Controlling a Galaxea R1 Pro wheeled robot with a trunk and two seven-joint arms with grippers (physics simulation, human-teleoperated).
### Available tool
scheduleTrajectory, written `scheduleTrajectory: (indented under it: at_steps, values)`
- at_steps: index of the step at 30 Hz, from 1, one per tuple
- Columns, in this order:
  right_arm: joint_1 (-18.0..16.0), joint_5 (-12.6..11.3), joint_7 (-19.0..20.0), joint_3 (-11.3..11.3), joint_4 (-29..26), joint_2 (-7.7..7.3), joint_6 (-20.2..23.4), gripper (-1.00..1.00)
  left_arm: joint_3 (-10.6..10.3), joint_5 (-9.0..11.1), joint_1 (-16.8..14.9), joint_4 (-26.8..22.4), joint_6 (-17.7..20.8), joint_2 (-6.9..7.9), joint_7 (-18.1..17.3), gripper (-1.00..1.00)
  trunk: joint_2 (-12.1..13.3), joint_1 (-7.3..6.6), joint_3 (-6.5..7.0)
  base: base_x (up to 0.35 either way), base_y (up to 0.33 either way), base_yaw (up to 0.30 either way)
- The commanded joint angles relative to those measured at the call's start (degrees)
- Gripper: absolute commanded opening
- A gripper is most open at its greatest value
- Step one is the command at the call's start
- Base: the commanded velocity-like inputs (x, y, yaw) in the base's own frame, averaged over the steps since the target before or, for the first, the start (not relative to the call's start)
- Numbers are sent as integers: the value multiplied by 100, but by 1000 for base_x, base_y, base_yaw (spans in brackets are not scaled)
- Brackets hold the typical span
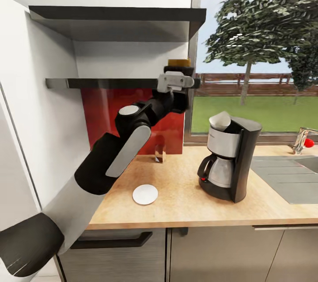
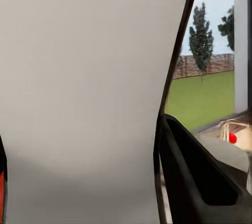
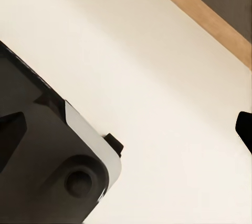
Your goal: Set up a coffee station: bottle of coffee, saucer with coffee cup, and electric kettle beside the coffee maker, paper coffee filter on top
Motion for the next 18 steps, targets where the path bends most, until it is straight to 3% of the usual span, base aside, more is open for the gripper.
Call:
scheduleTrajectory:
  at_steps: [1,3,5,9,12,14,15,18]
  values:
    - [-4,-23,-14,23,-1,-2,-15,100,-38,14,57,-7,-58,1,36,-100,-7,1,-9,0,0,0]
    - [-4,-23,-84,25,2,-5,-15,100,-103,14,287,-9,-381,12,-3,-100,-7,1,-9,0,0,0]
    - [-4,-23,-128,25,0,-8,-15,100,-256,9,731,-11,-924,197,-155,-100,-7,1,-9,0,0,0]
    - [-4,-23,-146,21,-1,-9,-15,100,-618,7,1027,-7,-1435,508,-317,-100,-7,1,-9,0,0,0]
    - [-4,-29,-157,19,-3,-26,-16,100,-1238,6,1186,-8,-2106,988,-398,-100,-7,1,-9,0,0,0]
    - [-4,-30,-159,19,-6,-60,-20,100,-1444,5,1215,-10,-2321,1198,-408,-100,-7,1,-9,0,0,0]
    - [-4,-31,-163,19,-14,-83,-22,100,-1677,5,1266,-8,-2576,1381,-408,-100,-7,1,-9,0,0,0]
    - [-4,-35,-166,19,-23,-99,-28,100,-2060,5,1414,-4,-3107,1632,-403,-100,-7,1,-9,0,0,0]
